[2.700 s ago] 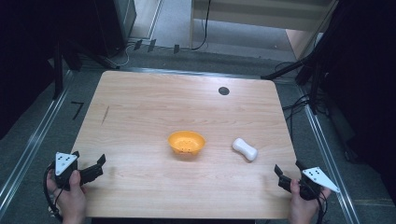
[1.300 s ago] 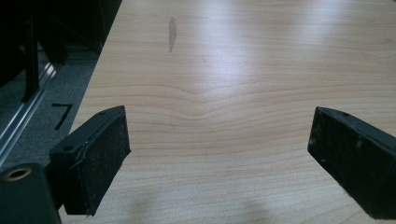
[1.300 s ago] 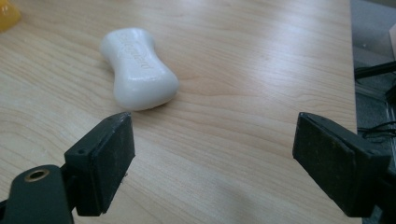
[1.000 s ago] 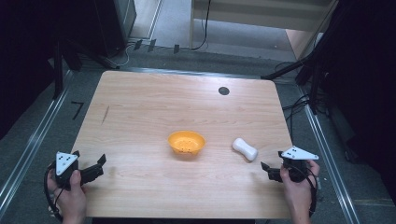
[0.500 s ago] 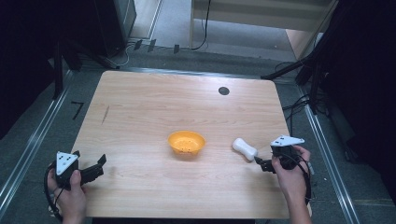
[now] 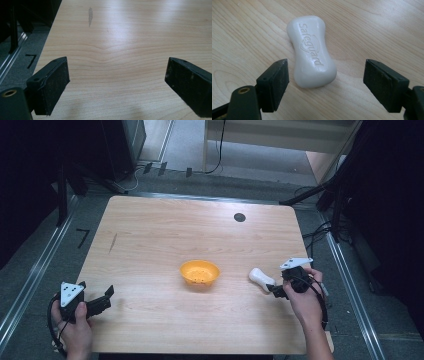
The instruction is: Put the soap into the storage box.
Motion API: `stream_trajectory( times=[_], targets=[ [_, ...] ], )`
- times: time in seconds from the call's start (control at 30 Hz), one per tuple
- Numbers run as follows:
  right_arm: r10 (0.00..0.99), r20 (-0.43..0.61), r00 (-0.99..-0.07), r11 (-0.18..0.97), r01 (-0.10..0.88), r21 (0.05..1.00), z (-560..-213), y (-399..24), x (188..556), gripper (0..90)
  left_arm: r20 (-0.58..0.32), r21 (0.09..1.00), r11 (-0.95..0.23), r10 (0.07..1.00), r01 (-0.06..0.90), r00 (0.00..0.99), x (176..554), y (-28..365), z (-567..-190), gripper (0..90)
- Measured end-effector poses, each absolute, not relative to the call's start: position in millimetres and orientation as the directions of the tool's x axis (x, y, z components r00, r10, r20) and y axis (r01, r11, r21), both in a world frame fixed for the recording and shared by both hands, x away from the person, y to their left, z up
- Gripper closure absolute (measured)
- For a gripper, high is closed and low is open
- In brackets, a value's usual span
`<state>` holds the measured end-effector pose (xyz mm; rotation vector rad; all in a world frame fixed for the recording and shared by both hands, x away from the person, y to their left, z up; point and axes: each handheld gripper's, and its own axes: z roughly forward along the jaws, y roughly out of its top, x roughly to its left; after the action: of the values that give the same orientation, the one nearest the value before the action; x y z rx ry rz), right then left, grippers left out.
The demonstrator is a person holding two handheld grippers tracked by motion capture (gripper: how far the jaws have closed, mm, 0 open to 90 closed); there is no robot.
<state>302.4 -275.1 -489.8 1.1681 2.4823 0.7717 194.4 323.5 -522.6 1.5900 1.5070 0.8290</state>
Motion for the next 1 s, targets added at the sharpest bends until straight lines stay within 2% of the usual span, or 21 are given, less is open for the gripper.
stream_trajectory(
  times=[0.4,0.9,1.0],
  targets=[
    [0.764,-0.028,-0.645,0.551,0.629,0.549,-489,-262,313,22.3,-0.057,0.872,0.010,0.995,0.490,0.081,195,324,-522,6.2],
    [0.725,-0.026,-0.689,0.624,0.640,0.449,-495,-242,331,23.9,-0.062,0.871,0.013,0.995,0.491,0.083,195,325,-523,6.2],
    [0.724,-0.018,-0.689,0.624,0.645,0.441,-496,-238,335,28.2,-0.065,0.871,0.016,0.994,0.490,0.083,195,325,-523,6.2]
  ],
)
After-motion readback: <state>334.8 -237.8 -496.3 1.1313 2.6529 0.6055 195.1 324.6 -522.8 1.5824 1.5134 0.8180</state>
